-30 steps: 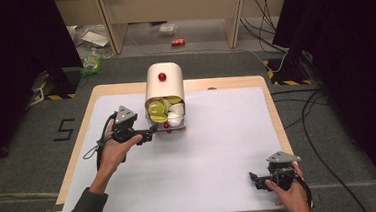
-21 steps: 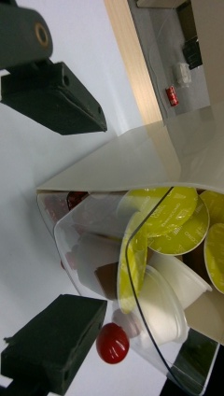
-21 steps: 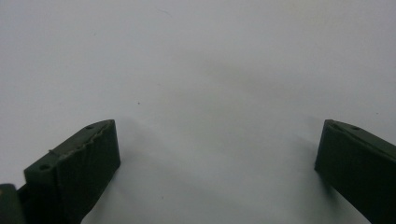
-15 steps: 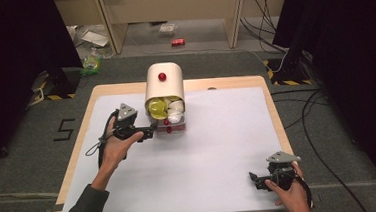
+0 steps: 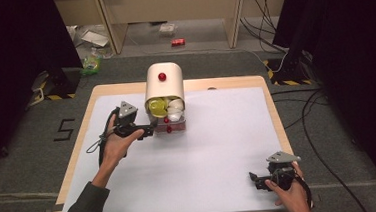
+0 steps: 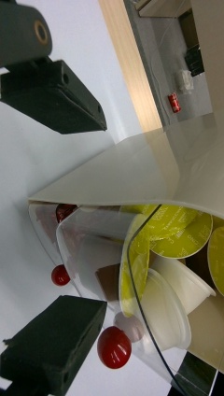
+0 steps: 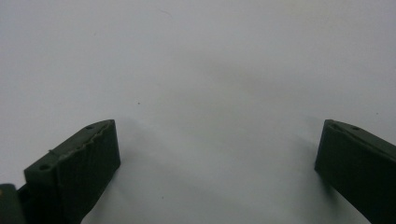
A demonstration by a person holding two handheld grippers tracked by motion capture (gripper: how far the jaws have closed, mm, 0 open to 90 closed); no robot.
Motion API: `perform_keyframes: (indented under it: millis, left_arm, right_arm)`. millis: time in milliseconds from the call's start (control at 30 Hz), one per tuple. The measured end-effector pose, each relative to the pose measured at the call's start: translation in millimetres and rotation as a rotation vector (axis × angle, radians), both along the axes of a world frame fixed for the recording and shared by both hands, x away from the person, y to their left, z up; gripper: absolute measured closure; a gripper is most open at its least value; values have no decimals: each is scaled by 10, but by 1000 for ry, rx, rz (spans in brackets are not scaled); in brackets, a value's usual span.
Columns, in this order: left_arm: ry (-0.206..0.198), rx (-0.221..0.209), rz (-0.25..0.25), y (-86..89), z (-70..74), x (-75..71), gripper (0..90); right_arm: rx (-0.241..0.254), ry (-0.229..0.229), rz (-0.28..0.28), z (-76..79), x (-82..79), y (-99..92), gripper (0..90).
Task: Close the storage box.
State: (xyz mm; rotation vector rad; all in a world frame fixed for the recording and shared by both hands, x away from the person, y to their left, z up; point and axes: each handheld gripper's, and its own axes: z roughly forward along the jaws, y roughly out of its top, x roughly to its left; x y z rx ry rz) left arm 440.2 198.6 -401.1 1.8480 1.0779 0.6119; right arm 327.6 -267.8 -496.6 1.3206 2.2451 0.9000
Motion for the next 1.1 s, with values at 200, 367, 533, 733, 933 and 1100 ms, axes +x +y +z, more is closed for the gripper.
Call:
perform_keyframes:
  millis: [200,367,533,733,933,1100]
  left_arm:
    - [-3,-5,10,-3,-8,25,114]
    - [-7,4,19,-1,-2,42,115]
    - [-10,17,28,-9,9,71,119]
    - [-7,11,31,-6,2,92,124]
    - [-5,31,32,-12,21,120,115]
    - [-3,32,31,-13,24,123,113]
  right_arm:
    - [-1,-1,0,0,0,0,2]
    - [1,1,-1,1,-1,1,3]
    - [-1,-4,2,-1,2,-2,3]
    - [0,-4,1,-2,1,-1,2]
    - [0,-4,0,-2,1,0,3]
    - [0,-4,0,-2,1,0,3]
